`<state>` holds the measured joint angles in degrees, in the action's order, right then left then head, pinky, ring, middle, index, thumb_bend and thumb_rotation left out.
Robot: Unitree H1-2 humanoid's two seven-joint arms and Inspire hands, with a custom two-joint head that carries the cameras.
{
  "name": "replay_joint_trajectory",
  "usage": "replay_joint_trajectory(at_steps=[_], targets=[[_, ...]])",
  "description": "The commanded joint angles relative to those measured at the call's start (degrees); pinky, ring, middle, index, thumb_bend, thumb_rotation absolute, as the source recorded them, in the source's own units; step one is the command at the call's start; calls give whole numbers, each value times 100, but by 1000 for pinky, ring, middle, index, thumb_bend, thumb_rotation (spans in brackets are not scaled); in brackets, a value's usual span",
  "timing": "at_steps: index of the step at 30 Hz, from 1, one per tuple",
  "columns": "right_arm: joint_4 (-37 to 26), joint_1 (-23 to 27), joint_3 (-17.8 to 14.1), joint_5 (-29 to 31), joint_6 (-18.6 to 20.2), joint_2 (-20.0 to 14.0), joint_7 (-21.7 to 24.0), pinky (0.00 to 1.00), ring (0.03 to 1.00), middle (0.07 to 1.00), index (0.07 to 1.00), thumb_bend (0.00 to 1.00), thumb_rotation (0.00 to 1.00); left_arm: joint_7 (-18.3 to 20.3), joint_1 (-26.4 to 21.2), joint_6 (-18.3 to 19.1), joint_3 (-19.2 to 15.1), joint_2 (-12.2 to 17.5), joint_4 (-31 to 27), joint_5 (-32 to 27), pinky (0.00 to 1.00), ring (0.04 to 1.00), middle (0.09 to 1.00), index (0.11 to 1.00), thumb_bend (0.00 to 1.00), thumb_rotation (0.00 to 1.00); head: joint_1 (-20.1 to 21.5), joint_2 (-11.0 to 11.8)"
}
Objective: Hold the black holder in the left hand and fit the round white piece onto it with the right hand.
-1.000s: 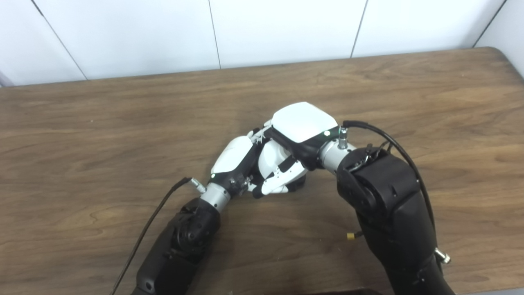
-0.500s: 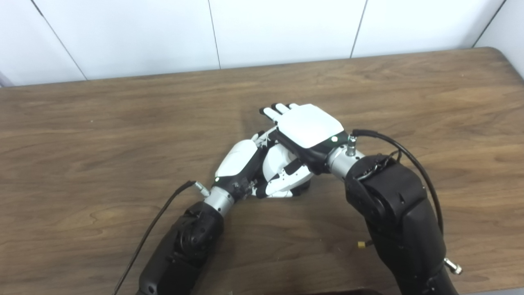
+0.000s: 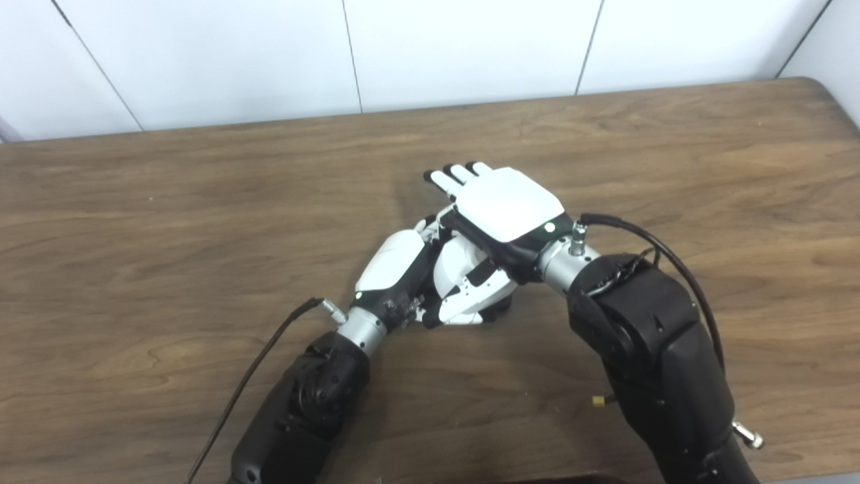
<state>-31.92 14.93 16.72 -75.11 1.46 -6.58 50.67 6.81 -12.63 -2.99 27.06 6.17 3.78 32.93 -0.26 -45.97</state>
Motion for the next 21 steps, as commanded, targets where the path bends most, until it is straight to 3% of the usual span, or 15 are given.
replay_joint_trajectory(at_steps=[1,9,21], targets=[[-123,251,-76,107,-35,23,-196,1000,1000,1000,972,935,805,132,69,6,81,18,146,29,1000,967,801,483,525,56,13,6],[-276,445,-102,146,18,64,3,995,1000,1000,928,945,763,174,93,110,34,-5,158,-26,1000,975,767,482,525,55,22,32],[-459,579,-186,244,100,145,280,998,1000,1000,942,940,791,87,108,-43,-20,-19,313,-117,1000,973,773,481,525,54,14,61]])
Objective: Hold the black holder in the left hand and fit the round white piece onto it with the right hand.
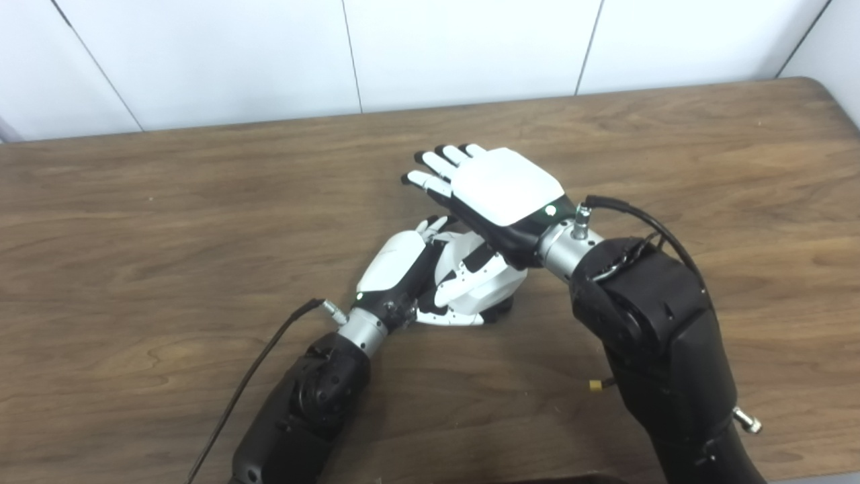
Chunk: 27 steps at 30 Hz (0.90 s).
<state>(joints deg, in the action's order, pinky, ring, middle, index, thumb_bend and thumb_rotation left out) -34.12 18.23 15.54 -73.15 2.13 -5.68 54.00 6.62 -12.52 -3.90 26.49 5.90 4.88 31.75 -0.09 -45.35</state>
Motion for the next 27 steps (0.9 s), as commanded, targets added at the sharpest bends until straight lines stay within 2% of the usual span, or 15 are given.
replay_joint_trajectory(at_steps=[1,4,11,21,27], targets=[[-233,257,-82,54,39,64,-52,999,1000,1000,943,940,795,90,97,23,31,9,226,-9,1000,972,770,481,525,54,-12,-2],[-196,245,-124,70,48,92,-92,1000,1000,1000,942,941,796,62,94,-19,8,15,277,-5,1000,970,774,481,525,54,-41,-13],[-198,222,-393,195,219,121,-173,1000,1000,1000,940,880,815,143,84,260,-72,57,295,46,1000,965,821,482,525,53,-64,-18],[-91,361,-973,434,425,-160,-500,1000,1000,1000,927,814,880,189,-15,544,-484,94,657,-121,1000,962,829,482,524,56,-92,0],[-41,422,-1091,510,507,-383,-552,1000,1000,1000,925,817,898,150,-54,670,-653,114,858,-20,1000,971,836,485,525,59,-80,31]])
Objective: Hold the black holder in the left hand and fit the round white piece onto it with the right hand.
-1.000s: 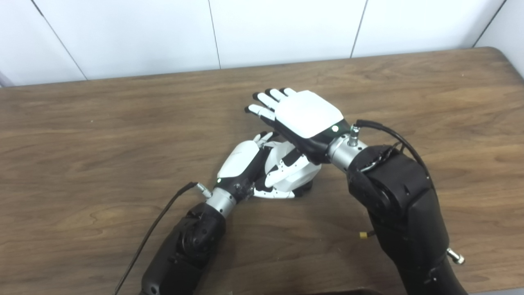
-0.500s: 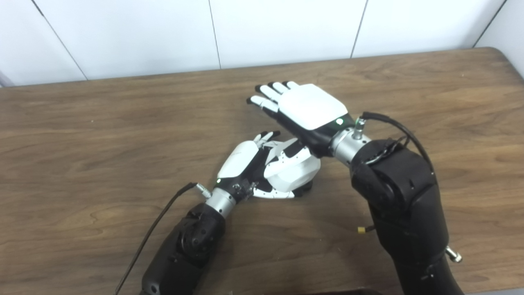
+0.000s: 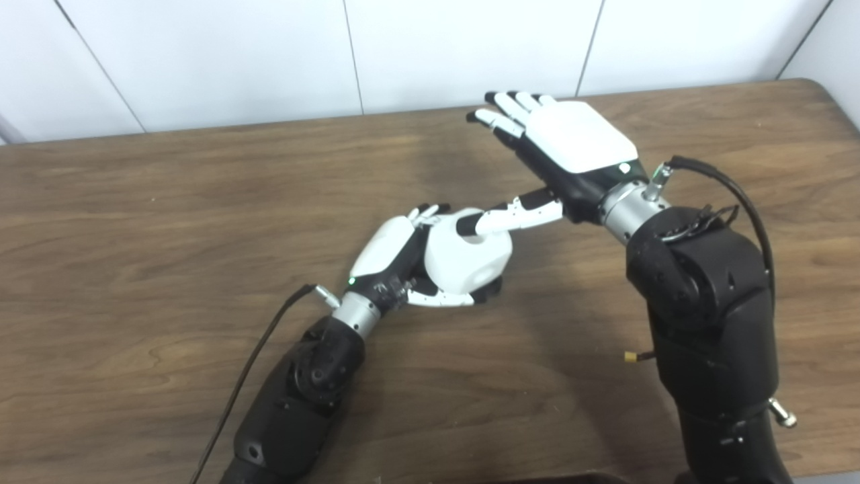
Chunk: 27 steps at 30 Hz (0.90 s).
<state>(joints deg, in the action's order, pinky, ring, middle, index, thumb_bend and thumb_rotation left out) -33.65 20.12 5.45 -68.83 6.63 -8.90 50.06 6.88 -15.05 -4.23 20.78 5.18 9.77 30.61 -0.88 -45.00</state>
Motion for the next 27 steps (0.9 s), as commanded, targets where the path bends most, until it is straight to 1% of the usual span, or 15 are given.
replay_joint_trajectory(at_steps=[1,3,6,7,8,10,11,12,13,15,18,20,25,27], targets=[[-84,222,-108,113,67,-104,-172,1000,1000,1000,924,818,896,132,193,729,-95,196,375,116,1000,973,838,487,525,60,-6,-1],[-65,168,-154,180,78,-184,-214,1000,1000,1000,921,817,898,172,175,777,-93,226,371,157,1000,975,843,489,524,62,-20,0],[-18,102,-204,268,118,-271,-262,1000,1000,1000,923,820,926,319,151,904,-51,298,319,208,1000,984,864,493,523,66,-24,0],[-8,91,-215,291,143,-290,-272,1000,1000,1000,923,816,933,369,142,938,-35,325,298,227,993,982,877,588,784,104,-18,-3],[-2,86,-215,304,166,-304,-281,1000,1000,1000,922,813,935,399,137,955,-27,343,287,239,988,981,883,627,877,118,-19,-2],[-9,115,-229,332,231,-329,-267,1000,1000,1000,923,806,929,496,126,1034,-24,375,247,240,984,981,897,685,963,138,-21,5],[-8,128,-223,334,256,-337,-267,1000,1000,1000,923,804,929,524,123,1053,-28,385,240,233,983,983,906,720,986,147,-22,7],[5,145,-219,338,271,-343,-287,1000,1000,1000,922,807,931,558,117,1074,-31,399,234,225,984,984,915,747,997,155,-27,6],[25,166,-217,341,283,-345,-315,1000,1000,1000,922,808,931,609,113,1110,-29,416,212,217,984,985,916,753,998,156,-28,9],[53,199,-228,340,315,-342,-341,1000,1000,1000,919,817,935,728,103,1201,-19,451,160,230,996,996,936,815,1000,171,-28,22],[123,183,-257,338,359,-359,-345,988,1000,1000,923,812,922,918,91,1368,17,524,82,293,1000,1000,976,939,1000,244,-20,41],[229,131,-266,343,346,-423,-376,976,1000,1000,927,811,916,1049,79,1481,49,583,0,325,1000,1000,995,988,1000,282,-34,44],[475,-4,-304,422,381,-557,-541,986,1000,1000,915,818,877,1384,19,1727,79,770,-252,308,1000,1000,1000,1000,1000,284,-71,53],[525,-23,-302,457,396,-599,-606,970,1000,1000,917,815,873,1489,-18,1783,70,855,-335,271,1000,1000,1000,1000,1000,286,-111,62]])
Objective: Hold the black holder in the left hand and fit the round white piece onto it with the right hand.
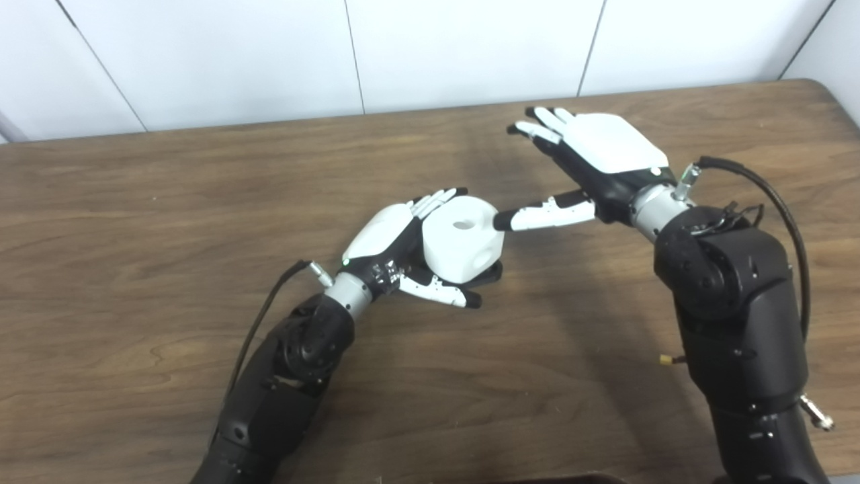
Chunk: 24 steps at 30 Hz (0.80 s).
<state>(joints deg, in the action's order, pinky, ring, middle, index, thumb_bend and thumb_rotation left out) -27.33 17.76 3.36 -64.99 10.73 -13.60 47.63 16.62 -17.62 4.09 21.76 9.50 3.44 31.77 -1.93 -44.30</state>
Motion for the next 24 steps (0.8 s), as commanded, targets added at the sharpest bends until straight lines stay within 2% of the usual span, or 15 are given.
replay_joint_trajectory(at_steps=[1,6,9,18,21,24], targets=[[-76,203,-90,92,-11,-146,-410,964,1000,1000,917,816,876,550,227,981,-46,457,256,136,1000,1000,1000,1000,1000,284,-16,10],[136,103,-55,184,42,-196,-664,953,1000,1000,917,803,882,588,220,954,-181,656,57,-15,1000,1000,1000,1000,1000,262,-17,126],[286,26,-31,272,111,-205,-793,946,1000,1000,920,777,845,709,235,1040,-307,820,-153,-172,1000,1000,1000,1000,1000,266,-16,182],[809,-178,36,772,70,-203,-1560,811,959,987,919,747,824,860,259,937,-540,1323,-442,-668,998,1000,1000,1000,1000,205,-3,252],[875,-209,52,914,133,-143,-1782,763,943,965,908,721,789,937,229,911,-607,1453,-442,-896,999,1000,1000,1000,1000,171,21,299],[988,-249,-66,1328,263,14,-2048,774,933,943,900,667,723,889,280,838,-777,1483,-475,-1204,1000,1000,1000,1000,1000,162,17,353]])
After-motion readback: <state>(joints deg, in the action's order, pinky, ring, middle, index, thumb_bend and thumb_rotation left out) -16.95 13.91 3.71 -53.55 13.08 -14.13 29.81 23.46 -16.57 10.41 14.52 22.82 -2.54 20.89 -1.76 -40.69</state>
